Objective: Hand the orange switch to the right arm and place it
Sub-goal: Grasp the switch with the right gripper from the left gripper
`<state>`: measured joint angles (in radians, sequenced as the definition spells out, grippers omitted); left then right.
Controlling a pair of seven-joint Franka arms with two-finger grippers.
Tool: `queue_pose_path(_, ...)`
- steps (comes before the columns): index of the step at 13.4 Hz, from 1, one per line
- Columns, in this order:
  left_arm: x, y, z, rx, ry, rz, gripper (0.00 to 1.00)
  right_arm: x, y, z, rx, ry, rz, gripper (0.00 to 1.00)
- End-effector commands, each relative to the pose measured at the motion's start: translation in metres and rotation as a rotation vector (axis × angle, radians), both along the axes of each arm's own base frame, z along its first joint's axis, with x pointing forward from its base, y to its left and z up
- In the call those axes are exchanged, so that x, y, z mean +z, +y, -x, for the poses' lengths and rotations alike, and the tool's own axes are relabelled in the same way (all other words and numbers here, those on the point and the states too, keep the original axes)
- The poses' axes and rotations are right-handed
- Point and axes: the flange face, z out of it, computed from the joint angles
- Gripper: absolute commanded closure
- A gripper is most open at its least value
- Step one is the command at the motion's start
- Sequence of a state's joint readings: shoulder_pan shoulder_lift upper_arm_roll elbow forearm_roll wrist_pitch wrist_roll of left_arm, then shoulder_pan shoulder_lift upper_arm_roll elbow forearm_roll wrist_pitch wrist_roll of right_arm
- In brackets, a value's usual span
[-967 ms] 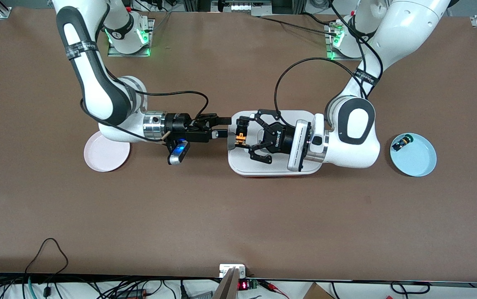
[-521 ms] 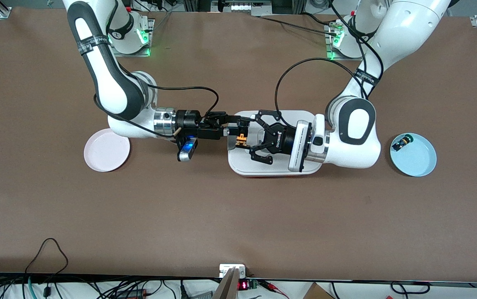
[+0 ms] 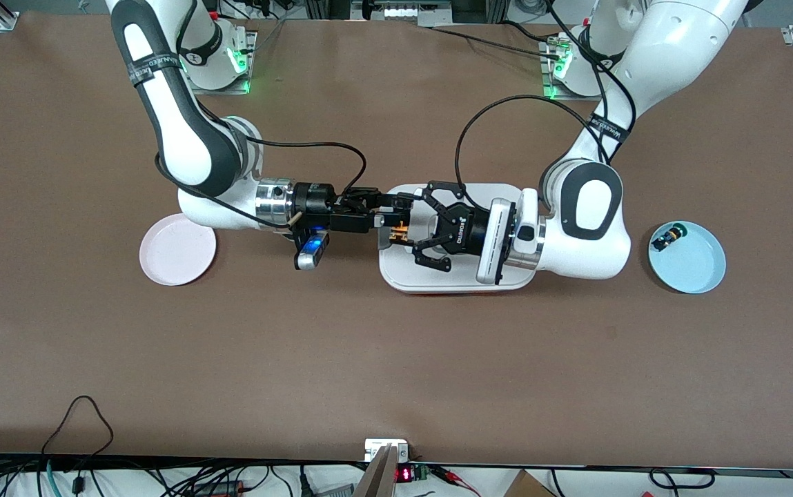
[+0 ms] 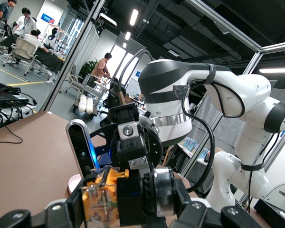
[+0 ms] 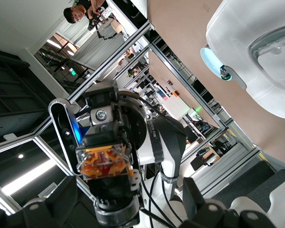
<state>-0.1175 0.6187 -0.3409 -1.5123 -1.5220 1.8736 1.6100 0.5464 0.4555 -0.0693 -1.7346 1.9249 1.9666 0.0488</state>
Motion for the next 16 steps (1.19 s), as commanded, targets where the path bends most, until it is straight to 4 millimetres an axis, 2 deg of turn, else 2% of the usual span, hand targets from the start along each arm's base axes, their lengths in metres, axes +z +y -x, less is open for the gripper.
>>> queue_pose_path(1, 0.009, -0.003, 0.001, 0.024, -0.021, 0.021, 0.72, 0.003, 0.005, -0.009, -0.035, 0.026, -0.040, 0.05)
queue_pose_path(3, 0.009, -0.003, 0.001, 0.025, -0.021, 0.020, 0.72, 0.003, 0.006, -0.010, -0.044, 0.029, -0.051, 0.07)
queue_pose_path(7, 0.009, -0.003, 0.001, 0.025, -0.021, 0.020, 0.72, -0.003, 0.009, -0.008, -0.040, 0.025, -0.047, 0.20)
queue_pose_path(9, 0.009, -0.003, 0.001, 0.025, -0.021, 0.020, 0.72, -0.008, 0.008, -0.009, -0.041, 0.023, -0.043, 0.32)
queue_pose_path(11, 0.008, -0.003, 0.001, 0.025, -0.018, 0.019, 0.71, -0.008, 0.009, -0.008, -0.041, 0.021, -0.044, 0.62)
queue_pose_path(13, 0.008, -0.003, 0.001, 0.025, -0.017, 0.019, 0.71, -0.008, 0.010, -0.007, -0.039, -0.026, -0.042, 0.75)
queue_pose_path(15, 0.008, -0.003, 0.001, 0.025, -0.015, 0.019, 0.70, -0.006, 0.008, -0.009, -0.040, -0.046, -0.044, 0.80)
queue_pose_path(16, 0.009, -0.003, 0.001, 0.022, -0.015, 0.020, 0.58, -0.005, 0.007, -0.009, -0.039, -0.049, -0.046, 0.81)
